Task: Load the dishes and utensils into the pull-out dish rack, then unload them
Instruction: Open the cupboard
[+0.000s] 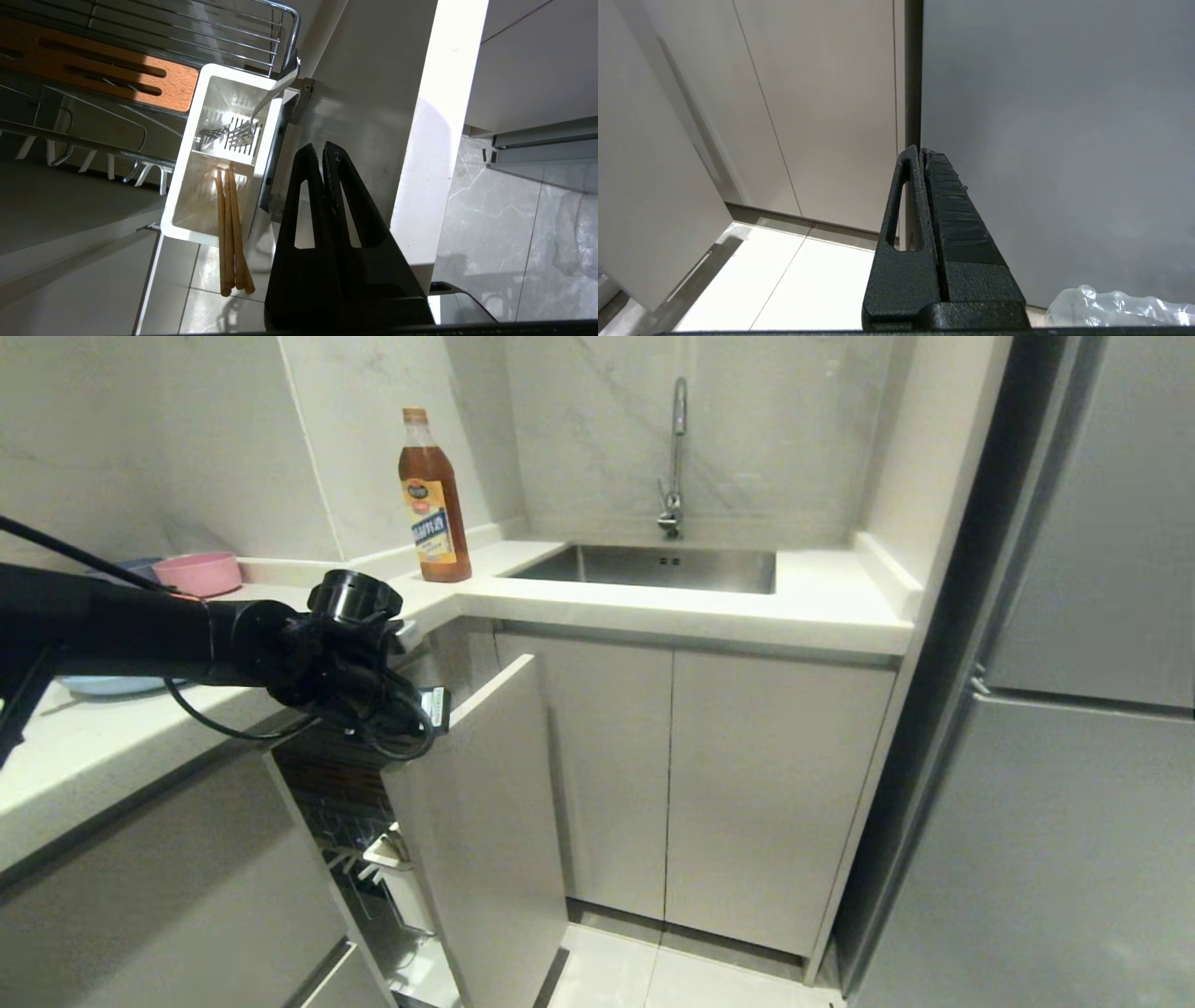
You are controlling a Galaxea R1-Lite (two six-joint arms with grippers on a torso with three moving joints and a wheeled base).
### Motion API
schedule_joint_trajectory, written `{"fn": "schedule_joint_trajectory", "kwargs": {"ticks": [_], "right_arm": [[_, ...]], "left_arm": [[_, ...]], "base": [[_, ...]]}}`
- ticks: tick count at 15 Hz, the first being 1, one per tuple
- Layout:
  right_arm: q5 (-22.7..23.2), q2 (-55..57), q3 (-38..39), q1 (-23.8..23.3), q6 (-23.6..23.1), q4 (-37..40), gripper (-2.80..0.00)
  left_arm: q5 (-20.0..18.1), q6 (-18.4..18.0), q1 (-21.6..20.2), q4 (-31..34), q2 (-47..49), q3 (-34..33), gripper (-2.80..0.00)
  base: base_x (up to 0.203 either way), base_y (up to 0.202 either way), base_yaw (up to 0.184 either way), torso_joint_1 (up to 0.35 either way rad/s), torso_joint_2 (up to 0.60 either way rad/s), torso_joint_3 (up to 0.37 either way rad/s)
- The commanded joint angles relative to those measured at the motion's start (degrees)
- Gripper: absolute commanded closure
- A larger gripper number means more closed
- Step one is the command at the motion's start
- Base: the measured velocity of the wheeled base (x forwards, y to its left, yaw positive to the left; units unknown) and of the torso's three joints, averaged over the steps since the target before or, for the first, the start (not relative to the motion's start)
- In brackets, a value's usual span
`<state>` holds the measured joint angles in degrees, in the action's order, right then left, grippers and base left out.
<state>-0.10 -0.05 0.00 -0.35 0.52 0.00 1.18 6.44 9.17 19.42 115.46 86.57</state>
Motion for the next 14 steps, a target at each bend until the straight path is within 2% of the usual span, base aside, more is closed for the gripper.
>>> {"fn": "schedule_joint_trajectory", "kwargs": {"ticks": [1, 14], "right_arm": [[0.0, 0.0, 0.0, 0.0, 0.0, 0.0, 0.00], [0.0, 0.0, 0.0, 0.0, 0.0, 0.0, 0.00]], "left_arm": [[-0.1, 0.1, 1.2, 0.2, -0.4, -0.7, 0.00], [-0.3, 5.3, 11.9, 0.2, -3.2, -6.0, 0.00]], "base": [[0.000, 0.000, 0.000, 0.000, 0.00, 0.000], [0.000, 0.000, 0.000, 0.000, 0.00, 0.000]]}}
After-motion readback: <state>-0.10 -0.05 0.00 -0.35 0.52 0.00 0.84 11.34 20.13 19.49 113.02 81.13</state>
